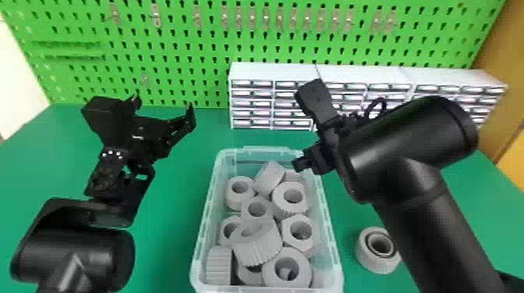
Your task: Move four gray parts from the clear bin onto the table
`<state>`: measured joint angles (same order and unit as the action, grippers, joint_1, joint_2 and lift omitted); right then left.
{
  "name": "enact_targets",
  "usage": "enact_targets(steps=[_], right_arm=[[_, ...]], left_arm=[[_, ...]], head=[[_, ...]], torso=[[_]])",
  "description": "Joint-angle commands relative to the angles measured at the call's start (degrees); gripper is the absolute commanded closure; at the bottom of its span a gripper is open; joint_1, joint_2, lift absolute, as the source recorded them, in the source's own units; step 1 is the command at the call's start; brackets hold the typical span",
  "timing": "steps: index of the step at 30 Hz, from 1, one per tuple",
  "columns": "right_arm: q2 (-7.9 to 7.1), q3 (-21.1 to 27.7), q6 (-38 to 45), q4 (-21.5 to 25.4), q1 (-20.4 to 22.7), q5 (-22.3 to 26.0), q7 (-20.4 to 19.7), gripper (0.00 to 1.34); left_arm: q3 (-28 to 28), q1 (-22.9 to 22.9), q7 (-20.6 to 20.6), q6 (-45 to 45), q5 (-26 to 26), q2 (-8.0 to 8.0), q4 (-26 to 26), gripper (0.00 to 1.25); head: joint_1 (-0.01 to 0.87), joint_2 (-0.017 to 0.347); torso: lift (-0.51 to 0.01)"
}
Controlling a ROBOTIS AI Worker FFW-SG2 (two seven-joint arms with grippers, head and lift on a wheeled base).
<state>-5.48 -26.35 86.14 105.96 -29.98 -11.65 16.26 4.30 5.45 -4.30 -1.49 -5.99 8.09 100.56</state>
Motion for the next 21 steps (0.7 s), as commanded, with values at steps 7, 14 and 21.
enact_targets(steps=[7, 14, 21], right_arm=[[0.21, -2.21, 2.46, -3.39, -1.66, 0.75, 0.0, 0.52], [0.21, -3.09, 2.89, -4.09, -2.01, 0.75, 0.0, 0.52], [0.3, -3.44, 2.89, -4.44, -2.18, 0.84, 0.0, 0.52]], left_arm=[[0.01, 0.0, 0.0, 0.0, -0.07, 0.0, -0.01, 0.11], [0.01, 0.0, 0.0, 0.0, 0.01, 0.0, 0.07, 0.11], [0.09, 0.0, 0.0, 0.0, -0.07, 0.0, -0.01, 0.11]], head=[[0.678, 0.034], [0.678, 0.034], [0.678, 0.034]], torso=[[-0.05], [-0.05], [-0.05]])
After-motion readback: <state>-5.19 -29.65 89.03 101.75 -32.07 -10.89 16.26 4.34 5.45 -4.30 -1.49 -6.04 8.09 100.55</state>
